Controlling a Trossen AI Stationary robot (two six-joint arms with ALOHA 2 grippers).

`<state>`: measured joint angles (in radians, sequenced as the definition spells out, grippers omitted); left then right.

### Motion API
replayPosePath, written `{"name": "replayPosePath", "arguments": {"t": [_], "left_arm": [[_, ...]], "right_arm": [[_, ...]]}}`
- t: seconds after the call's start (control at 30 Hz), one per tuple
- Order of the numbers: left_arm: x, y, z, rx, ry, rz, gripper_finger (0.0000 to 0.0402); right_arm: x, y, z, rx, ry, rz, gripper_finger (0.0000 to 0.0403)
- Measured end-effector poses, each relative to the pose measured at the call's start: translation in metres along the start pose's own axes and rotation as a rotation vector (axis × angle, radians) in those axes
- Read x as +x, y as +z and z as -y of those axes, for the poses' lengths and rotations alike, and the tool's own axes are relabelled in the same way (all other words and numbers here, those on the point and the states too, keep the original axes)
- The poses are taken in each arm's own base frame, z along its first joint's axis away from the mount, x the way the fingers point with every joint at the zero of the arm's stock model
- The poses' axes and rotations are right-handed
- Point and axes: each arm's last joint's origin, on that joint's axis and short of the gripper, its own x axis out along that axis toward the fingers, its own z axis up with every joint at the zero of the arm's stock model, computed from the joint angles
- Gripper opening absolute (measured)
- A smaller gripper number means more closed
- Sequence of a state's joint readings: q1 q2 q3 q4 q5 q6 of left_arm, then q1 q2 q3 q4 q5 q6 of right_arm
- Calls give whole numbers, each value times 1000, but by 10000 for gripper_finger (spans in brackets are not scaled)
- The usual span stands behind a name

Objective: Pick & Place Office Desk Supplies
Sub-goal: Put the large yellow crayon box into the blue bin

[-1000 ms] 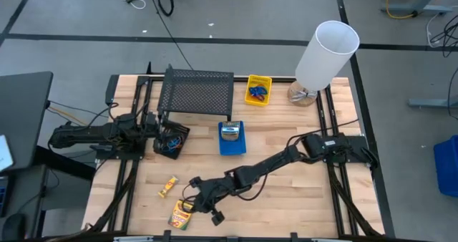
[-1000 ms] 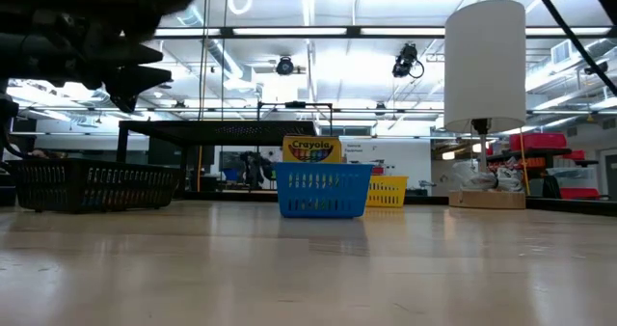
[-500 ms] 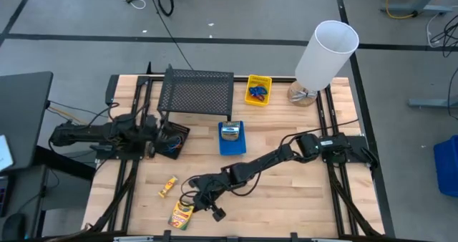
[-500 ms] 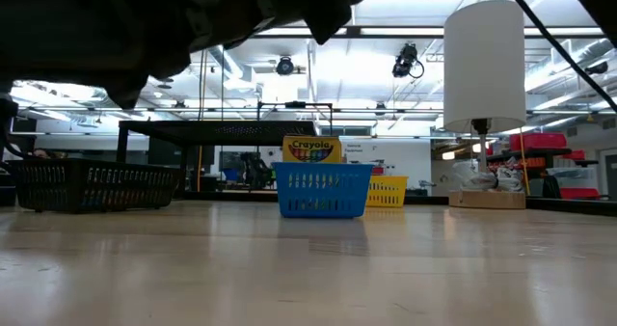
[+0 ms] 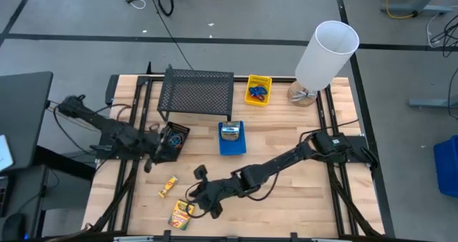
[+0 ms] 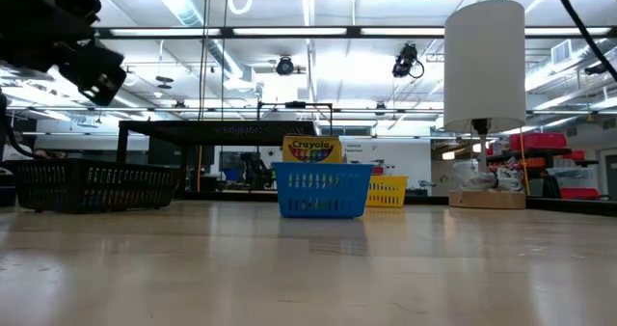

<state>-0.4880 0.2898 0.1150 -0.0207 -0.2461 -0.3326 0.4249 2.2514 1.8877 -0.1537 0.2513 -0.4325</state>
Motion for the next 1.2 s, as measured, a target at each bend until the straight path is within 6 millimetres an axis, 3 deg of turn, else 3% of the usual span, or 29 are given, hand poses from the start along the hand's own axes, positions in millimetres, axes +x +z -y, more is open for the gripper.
{"name": "replayPosePath", "arguments": {"t": [0.2,0.4,0.6,0.77,1.2], "left_arm": [[16,7,37,83,-3,-153,114],[35,13,102,228,-137,-295,69],[63,-5,151,254,-157,-440,54],[80,-37,165,215,-55,-599,9],[81,-81,170,-10,36,-855,3]], "right_arm": [[-25,8,-1,-71,-152,-162,0],[-42,8,-13,-64,-199,-278,0],[-52,6,-26,-52,-250,-363,0],[-59,5,-35,-26,-279,-407,0],[-67,7,-51,-2,-293,-416,0]]}}
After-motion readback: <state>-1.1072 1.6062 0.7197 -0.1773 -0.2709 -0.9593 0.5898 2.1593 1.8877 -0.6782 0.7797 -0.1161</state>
